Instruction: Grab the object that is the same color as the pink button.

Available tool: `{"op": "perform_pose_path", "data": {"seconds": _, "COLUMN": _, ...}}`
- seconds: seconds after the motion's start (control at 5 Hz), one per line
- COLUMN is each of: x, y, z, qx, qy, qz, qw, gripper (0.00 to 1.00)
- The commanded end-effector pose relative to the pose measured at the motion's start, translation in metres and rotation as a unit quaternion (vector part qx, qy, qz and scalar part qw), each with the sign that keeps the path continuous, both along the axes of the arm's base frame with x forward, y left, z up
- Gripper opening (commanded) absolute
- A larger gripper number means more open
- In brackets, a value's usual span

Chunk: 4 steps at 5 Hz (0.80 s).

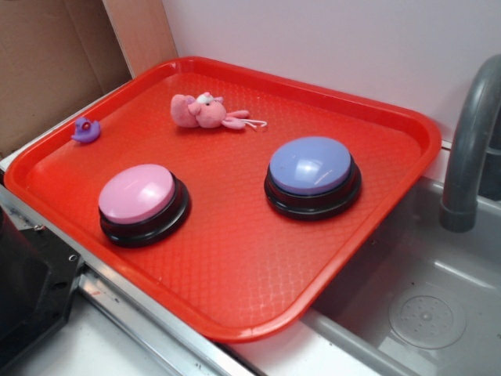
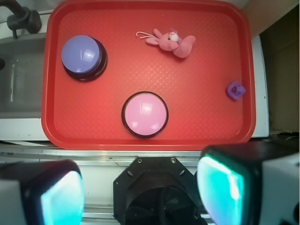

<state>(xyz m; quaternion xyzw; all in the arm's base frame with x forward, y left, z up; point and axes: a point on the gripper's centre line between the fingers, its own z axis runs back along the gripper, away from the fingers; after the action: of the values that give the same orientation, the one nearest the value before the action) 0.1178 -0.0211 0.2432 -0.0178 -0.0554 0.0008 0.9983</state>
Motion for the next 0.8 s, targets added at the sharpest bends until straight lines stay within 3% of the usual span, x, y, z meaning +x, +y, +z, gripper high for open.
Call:
{"op": "perform_pose_path", "data": {"seconds": 0.0, "x": 0.000, "y": 0.000, "z": 0.000, "qx": 0.000, "qy": 0.000, "qz": 0.000, "qw": 1.000, "gripper": 1.00}}
{"op": "perform_pose_path", "data": {"seconds": 0.4, "x": 0.074, "y": 0.025, "z": -0.032, "qx": -0.022, "qy": -0.016, "qz": -0.140, "qw": 0.990, "gripper": 1.00}}
{"op": "perform_pose_path", "data": {"seconds": 0.6, "x": 0.104, "y": 0.039, "z": -0.052, "qx": -0.006, "qy": -0.016, "qz": -0.195, "qw": 0.981, "gripper": 1.00}}
